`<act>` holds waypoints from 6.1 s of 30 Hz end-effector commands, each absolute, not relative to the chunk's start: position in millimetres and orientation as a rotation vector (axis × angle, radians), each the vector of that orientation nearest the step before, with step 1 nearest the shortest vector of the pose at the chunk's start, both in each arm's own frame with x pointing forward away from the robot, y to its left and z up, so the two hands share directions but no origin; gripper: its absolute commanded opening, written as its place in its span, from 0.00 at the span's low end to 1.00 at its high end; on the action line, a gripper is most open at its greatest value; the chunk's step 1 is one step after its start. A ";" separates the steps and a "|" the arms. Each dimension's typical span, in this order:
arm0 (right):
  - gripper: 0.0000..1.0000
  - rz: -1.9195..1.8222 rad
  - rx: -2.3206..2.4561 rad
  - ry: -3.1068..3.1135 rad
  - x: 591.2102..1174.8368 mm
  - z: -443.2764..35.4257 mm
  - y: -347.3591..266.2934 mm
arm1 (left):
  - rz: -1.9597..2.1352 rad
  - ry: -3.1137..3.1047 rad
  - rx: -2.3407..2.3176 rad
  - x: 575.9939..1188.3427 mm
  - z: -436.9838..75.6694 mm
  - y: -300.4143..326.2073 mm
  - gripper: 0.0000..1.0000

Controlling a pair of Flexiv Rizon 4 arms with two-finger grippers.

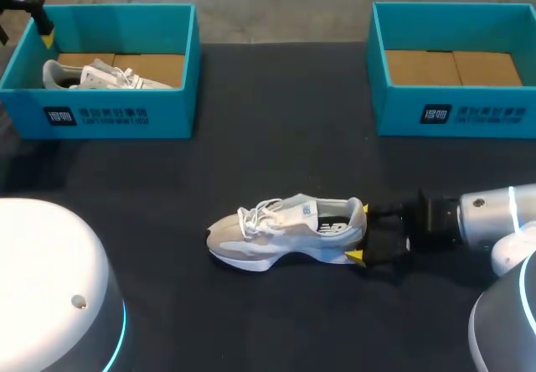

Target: Take the shoe out of the shoebox, open the shoe tongue, remove and reinsert the insole, then place the shoe into the shoebox

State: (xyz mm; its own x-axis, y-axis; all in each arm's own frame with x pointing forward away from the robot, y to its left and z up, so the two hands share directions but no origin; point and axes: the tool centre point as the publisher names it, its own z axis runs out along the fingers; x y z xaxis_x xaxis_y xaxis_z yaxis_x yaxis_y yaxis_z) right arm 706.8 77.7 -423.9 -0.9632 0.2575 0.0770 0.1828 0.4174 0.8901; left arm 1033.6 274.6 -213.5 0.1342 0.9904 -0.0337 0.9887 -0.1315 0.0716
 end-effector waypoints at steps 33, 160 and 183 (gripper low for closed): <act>1.00 1.709 0.295 2.679 721.9 -422.7 56.2 | 0.038 2.017 2.307 1032.0 -213.3 274.7 1.00; 0.00 1.797 0.177 2.393 712.8 -425.8 140.1 | 0.038 2.017 2.307 1032.0 -213.3 274.7 1.00; 0.00 1.805 0.223 2.461 720.5 -425.3 142.8 | 0.038 2.017 2.307 1032.0 -213.3 274.7 1.00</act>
State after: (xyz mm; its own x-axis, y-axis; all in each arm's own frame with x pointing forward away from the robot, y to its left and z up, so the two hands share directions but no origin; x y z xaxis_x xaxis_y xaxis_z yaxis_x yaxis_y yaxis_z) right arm 719.2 140.3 -425.3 -0.9862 0.1648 0.0186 0.0665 0.2898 0.9548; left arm 1033.6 274.6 -213.6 0.1342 0.9904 -0.0338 0.9887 -0.1315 0.0716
